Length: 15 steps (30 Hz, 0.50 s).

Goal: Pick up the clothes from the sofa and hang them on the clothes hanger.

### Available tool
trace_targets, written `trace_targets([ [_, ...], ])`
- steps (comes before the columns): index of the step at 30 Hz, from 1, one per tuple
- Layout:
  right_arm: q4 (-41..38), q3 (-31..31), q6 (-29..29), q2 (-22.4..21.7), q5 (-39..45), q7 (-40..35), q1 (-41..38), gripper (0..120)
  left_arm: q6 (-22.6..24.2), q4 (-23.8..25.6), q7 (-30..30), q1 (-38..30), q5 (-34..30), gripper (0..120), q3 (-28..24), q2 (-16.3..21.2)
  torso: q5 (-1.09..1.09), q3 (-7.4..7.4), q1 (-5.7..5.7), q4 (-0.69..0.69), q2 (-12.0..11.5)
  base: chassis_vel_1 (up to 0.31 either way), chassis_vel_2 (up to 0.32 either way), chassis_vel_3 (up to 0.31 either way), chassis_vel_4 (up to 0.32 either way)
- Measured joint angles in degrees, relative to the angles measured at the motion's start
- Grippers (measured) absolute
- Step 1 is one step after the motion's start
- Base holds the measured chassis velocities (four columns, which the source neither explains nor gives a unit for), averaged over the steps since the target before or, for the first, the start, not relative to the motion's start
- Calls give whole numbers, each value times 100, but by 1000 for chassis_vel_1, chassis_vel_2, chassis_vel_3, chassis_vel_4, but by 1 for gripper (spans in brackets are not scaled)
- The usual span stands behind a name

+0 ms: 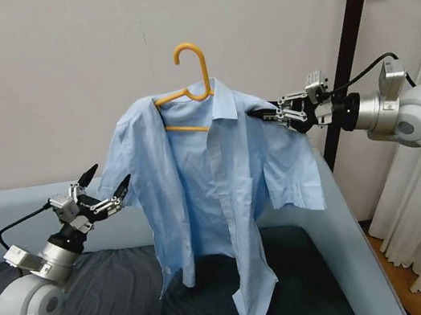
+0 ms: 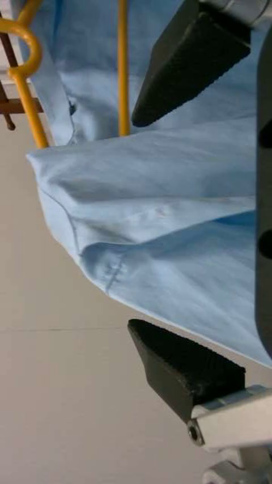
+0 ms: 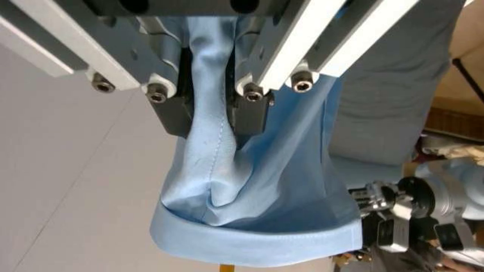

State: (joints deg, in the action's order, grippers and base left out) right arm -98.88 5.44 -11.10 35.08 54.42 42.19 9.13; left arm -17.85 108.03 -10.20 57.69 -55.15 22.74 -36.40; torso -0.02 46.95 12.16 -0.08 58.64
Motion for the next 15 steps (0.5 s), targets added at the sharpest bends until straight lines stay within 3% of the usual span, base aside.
trace_targets([
  [11, -72, 134, 76, 161, -257, 167, 204, 8, 423, -4, 334, -217, -263, 97, -193, -92, -1, 0, 0, 2, 0, 0, 0, 0, 0],
  [15, -73, 212, 88, 246, -393, 182, 268, 8, 449, -16, 293, -229, -347, 84, -245, -159, -2, 0, 0, 3, 0, 0, 0, 0, 0],
])
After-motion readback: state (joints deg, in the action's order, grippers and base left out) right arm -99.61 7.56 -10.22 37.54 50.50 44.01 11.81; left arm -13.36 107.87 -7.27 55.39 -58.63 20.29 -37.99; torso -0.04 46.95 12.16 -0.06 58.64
